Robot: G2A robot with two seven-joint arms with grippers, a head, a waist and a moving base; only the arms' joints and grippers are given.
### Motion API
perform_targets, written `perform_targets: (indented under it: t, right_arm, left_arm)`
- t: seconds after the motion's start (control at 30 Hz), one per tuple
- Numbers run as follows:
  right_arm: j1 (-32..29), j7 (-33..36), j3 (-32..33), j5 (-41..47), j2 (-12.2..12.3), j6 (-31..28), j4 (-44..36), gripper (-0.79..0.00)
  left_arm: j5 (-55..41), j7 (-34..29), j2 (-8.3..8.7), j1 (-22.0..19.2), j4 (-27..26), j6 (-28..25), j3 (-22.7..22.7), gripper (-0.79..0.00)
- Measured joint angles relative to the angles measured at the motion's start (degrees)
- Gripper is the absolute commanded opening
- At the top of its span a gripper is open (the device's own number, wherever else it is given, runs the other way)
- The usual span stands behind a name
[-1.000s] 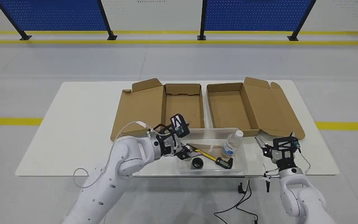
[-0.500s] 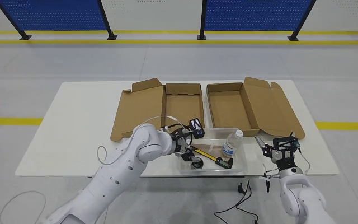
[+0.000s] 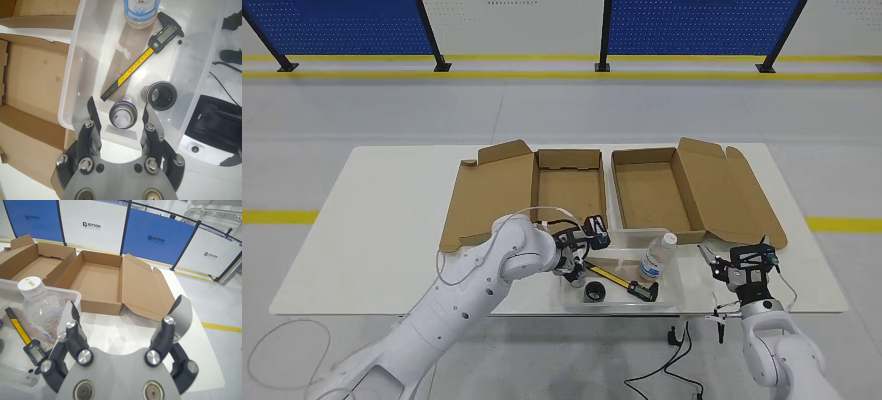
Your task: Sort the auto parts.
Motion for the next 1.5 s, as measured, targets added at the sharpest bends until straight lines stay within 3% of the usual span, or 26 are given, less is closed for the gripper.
perform_targets:
  t: [0.53, 0.73, 0.83, 1.2, 1.33, 1.47, 1.5]
  right_arm:
    - [0.00, 0.00, 0.00, 0.00, 0.00, 0.00, 0.00, 0.000]
    - [0.00, 0.00, 0.00, 0.00, 0.00, 0.00, 0.00, 0.000]
    - [0.00, 0.00, 0.00, 0.00, 0.00, 0.00, 0.00, 0.000]
    - [0.00, 0.00, 0.00, 0.00, 0.00, 0.00, 0.00, 0.000]
    - [0.00, 0.00, 0.00, 0.00, 0.00, 0.00, 0.00, 0.000]
    - [0.00, 0.00, 0.00, 0.00, 0.00, 0.00, 0.00, 0.000]
    - [0.00, 0.00, 0.00, 0.00, 0.00, 0.00, 0.00, 0.000]
  left_arm:
    - [-1.93, -0.54, -1.19, -3.08, 5.50, -1.87, 3.04, -0.323]
    - [-2.87, 0.62, -1.58, -3.34, 7.65, -1.68, 3.75, -0.342]
    - [-3.14, 0.95, -1.73, -3.46, 8.42, -1.60, 4.05, -0.400]
    - [-3.18, 0.55, -1.92, -3.81, 9.99, -2.41, 4.83, -0.419]
    - [-3.34, 0.44, -2.02, -3.96, 10.15, -2.60, 5.11, -0.539]
    - [-3.46, 0.75, -2.13, -4.06, 9.84, -2.38, 5.30, -0.773]
    - [-3.45, 0.80, -2.14, -4.08, 9.77, -2.31, 5.31, -0.785]
